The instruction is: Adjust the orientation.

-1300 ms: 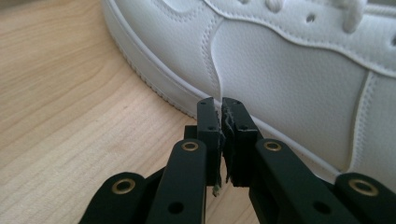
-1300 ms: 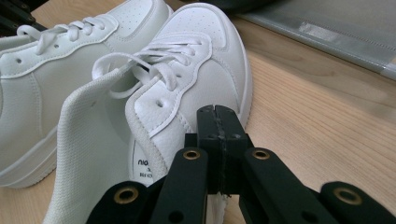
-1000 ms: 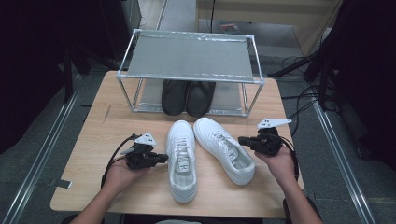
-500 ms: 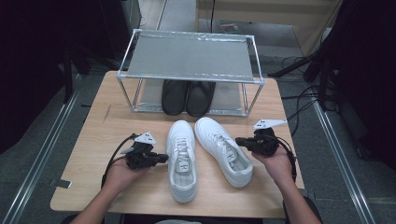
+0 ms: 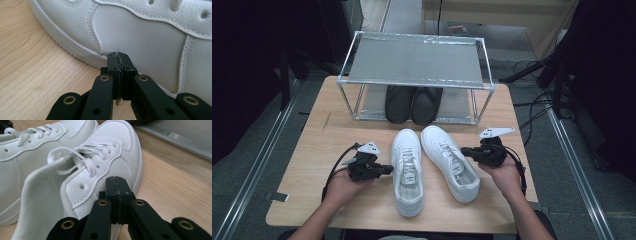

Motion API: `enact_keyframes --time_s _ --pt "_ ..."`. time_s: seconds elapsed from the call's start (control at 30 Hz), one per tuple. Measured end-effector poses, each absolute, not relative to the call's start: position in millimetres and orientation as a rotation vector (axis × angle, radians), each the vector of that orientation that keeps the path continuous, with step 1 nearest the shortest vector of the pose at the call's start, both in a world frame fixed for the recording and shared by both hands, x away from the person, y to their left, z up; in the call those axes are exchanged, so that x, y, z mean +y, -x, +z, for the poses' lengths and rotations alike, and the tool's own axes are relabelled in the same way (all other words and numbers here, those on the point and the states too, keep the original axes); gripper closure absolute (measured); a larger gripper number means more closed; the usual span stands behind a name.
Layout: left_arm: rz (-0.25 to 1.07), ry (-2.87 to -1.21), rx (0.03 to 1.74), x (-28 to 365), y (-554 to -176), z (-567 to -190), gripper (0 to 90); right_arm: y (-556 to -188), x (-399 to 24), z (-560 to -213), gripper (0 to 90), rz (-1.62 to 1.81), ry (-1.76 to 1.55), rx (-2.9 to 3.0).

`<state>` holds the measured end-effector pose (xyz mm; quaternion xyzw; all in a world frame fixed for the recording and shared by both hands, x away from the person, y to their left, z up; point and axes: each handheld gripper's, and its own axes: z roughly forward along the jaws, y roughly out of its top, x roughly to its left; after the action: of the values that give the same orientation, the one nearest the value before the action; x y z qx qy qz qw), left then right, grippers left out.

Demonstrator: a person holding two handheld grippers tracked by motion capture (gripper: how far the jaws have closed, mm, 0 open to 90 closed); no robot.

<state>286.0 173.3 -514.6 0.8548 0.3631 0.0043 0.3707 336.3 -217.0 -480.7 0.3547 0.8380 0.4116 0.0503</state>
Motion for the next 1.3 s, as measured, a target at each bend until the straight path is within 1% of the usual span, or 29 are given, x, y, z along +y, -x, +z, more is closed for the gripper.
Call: enact_keyframes --time_s 0.4,0.63,1.07,1.3 --pt "-0.018 -2.2 0.891 161 -286 -516 89.5 -339 -210 -483 90.0 1.289 -1.107 2.575" --pt "-0.075 -2.185 0.87 148 -285 -518 89.5 -340 -206 -484 90.0 1.301 -1.103 2.583" --pt "-0.08 -2.157 0.927 144 -283 -519 89.5 -347 -197 -483 90.0 1.315 -1.086 2.56" --pt "-0.15 -2.126 0.93 141 -284 -522 89.5 -353 -193 -483 90.0 1.311 -1.084 2.549"
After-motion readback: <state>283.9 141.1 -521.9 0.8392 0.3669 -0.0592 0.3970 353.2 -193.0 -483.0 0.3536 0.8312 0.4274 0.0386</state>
